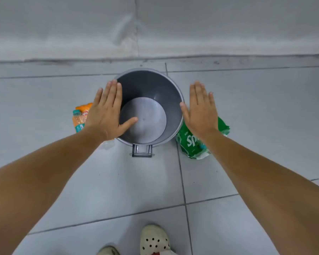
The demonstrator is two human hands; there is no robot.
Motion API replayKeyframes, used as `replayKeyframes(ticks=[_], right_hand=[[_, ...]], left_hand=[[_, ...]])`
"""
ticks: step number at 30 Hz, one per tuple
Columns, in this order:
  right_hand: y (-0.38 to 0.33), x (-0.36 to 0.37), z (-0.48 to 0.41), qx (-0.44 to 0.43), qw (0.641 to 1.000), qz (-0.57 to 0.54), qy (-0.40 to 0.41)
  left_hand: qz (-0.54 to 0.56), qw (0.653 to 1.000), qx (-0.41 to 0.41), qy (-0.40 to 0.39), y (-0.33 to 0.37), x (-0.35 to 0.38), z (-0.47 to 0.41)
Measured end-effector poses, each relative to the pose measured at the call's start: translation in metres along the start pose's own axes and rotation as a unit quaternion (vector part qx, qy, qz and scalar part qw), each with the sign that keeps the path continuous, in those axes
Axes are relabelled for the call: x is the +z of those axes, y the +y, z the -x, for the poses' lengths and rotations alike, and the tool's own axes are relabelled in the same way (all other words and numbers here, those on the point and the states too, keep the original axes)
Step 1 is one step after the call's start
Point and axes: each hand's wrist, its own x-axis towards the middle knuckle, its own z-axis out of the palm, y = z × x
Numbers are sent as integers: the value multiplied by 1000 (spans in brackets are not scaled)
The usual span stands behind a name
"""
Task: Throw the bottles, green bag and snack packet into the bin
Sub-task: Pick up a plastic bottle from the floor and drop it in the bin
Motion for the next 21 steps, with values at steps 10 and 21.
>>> replayKeyframes(ticks=[10,21], right_hand=[[8,58,3,119,974,-181,67],[26,97,16,107,987,-109,-44]], left_hand=[[9,1000,14,7,-4,11,-1],[17,1000,15,15,-3,11,-2]])
